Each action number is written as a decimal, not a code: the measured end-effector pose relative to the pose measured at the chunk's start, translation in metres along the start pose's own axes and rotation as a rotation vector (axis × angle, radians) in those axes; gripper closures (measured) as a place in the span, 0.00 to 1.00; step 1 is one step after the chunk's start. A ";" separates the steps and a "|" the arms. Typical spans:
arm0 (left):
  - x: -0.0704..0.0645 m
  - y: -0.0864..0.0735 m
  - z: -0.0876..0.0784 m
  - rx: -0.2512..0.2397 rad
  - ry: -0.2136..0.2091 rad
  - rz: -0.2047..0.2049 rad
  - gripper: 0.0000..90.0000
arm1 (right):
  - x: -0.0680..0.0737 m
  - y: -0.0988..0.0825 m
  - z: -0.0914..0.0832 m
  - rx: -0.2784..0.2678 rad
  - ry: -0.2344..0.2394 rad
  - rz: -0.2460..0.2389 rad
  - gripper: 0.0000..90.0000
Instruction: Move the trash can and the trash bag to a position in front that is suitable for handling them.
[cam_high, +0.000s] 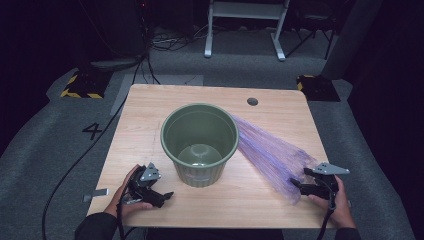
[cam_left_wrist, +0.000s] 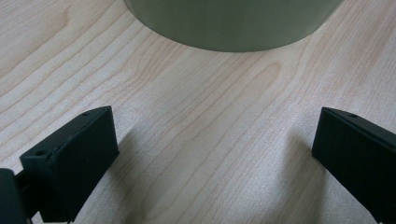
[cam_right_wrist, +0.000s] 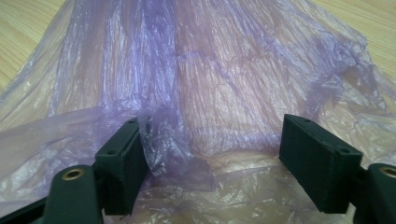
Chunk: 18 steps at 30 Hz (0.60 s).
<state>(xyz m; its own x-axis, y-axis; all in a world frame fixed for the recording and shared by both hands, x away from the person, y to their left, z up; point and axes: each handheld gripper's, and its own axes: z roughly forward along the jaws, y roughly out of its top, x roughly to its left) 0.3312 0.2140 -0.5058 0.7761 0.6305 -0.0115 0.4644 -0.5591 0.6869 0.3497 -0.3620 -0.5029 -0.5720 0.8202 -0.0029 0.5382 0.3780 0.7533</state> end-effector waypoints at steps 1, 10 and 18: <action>0.000 0.000 0.000 0.000 0.000 0.000 0.00 | 0.000 0.000 0.000 0.000 0.000 0.000 0.28; 0.000 0.000 0.000 0.000 0.001 -0.002 0.00 | 0.002 -0.004 -0.007 -0.057 0.010 -0.004 0.27; 0.000 0.000 0.000 0.004 0.005 -0.005 0.00 | 0.012 0.008 -0.025 -0.100 -0.018 -0.029 0.29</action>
<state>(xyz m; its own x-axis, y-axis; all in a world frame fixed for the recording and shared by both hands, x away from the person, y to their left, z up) 0.3311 0.2135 -0.5056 0.7718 0.6358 -0.0112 0.4696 -0.5580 0.6842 0.3317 -0.3603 -0.4806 -0.5747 0.8175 -0.0372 0.4564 0.3579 0.8146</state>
